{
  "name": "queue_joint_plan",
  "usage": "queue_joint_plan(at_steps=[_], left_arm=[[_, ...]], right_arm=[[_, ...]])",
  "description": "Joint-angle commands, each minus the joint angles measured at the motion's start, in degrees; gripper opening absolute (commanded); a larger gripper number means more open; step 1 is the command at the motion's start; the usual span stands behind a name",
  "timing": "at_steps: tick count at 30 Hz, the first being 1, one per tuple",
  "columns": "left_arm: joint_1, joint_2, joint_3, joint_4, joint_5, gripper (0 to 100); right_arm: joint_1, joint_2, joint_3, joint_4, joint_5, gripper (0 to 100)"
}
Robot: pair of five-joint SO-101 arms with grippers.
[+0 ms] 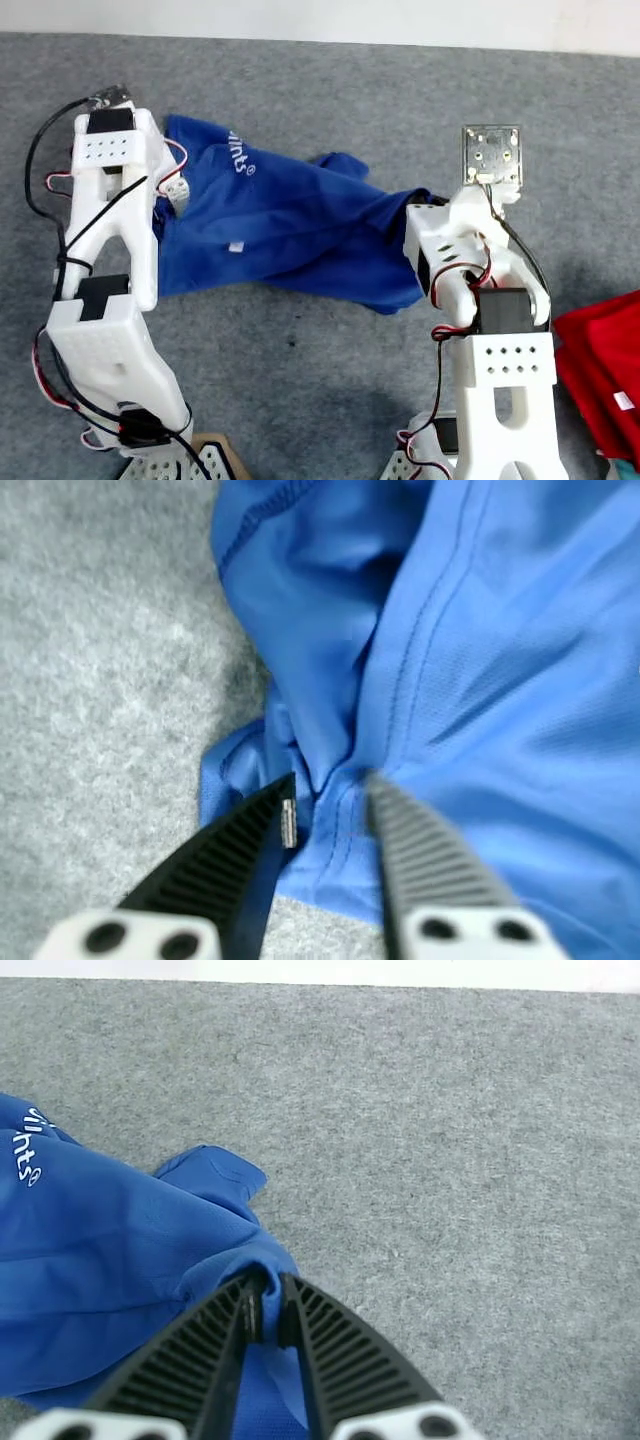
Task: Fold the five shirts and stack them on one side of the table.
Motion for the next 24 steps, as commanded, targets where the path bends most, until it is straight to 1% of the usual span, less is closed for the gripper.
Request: queue_joint_plan(at_steps=[1,10,18,21,24], left_arm=[[-0.5,-0.7,2.8,-1.0,-0.5,21],[-0.5,-0.6,7.0,-1.1,-0.6,12],[-0.5,-0.9,7.1,-0.6,-0.6,12],[-0.5,-1.0,7.1,1.0,-0.7,12],[0.1,-1.1,6.9,1.8,-4.7,12]], right_arm=[[-0.7,-1.0,-0.5,-1.4,-0.6,0.7],[-0.7,-1.0,-0.4,-1.4,-0.6,0.7],[-0.7,-1.0,-0.3,-1.4,-0.6,0.7],[-0.7,-1.0,-0.2,-1.4,-0.6,0.7],[-0.7,-1.0,-0.2,-1.4,-0.6,0.7]])
